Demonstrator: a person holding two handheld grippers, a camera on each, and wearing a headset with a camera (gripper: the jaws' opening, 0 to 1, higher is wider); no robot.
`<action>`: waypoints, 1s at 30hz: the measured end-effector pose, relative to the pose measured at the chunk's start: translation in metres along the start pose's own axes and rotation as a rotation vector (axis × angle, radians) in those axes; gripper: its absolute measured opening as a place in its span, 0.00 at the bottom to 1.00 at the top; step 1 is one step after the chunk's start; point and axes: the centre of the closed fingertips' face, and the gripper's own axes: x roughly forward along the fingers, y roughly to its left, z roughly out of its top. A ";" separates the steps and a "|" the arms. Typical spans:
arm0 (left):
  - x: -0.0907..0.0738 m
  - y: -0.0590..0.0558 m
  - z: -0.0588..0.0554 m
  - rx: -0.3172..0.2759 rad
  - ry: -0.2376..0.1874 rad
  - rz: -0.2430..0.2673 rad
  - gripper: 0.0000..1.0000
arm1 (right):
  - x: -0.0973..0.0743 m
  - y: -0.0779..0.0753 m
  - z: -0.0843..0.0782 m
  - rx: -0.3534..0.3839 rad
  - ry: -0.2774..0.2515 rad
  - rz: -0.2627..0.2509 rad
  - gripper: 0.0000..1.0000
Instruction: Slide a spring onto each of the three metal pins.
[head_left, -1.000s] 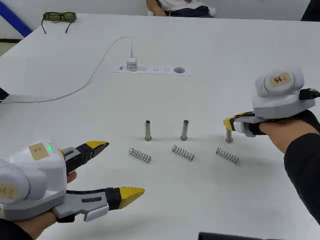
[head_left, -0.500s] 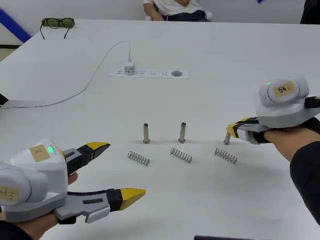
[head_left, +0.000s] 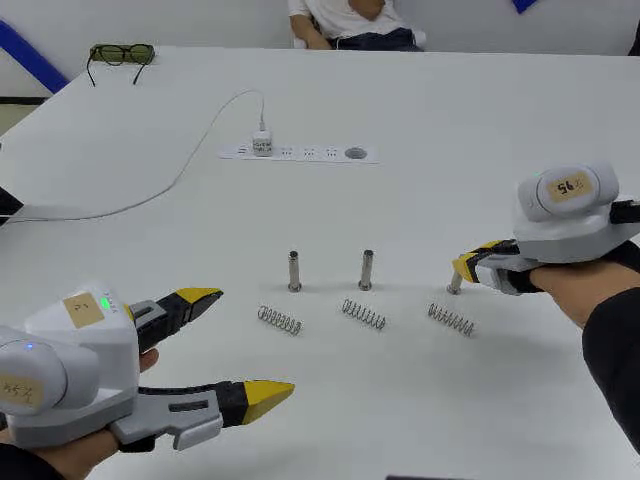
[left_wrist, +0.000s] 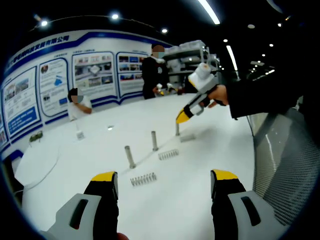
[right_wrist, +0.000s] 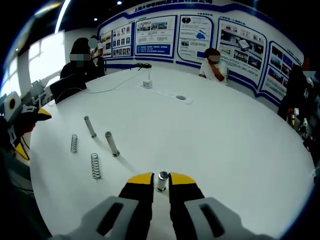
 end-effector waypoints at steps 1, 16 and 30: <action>0.000 0.000 0.001 -0.001 -0.002 0.001 0.77 | -0.001 0.000 0.000 -0.003 -0.001 0.000 0.13; 0.002 -0.001 0.001 -0.003 -0.007 -0.006 0.77 | -0.011 -0.002 -0.009 -0.003 0.013 0.003 0.15; 0.004 -0.002 -0.001 -0.006 -0.007 -0.021 0.77 | -0.011 0.026 -0.023 -0.038 0.059 0.092 0.15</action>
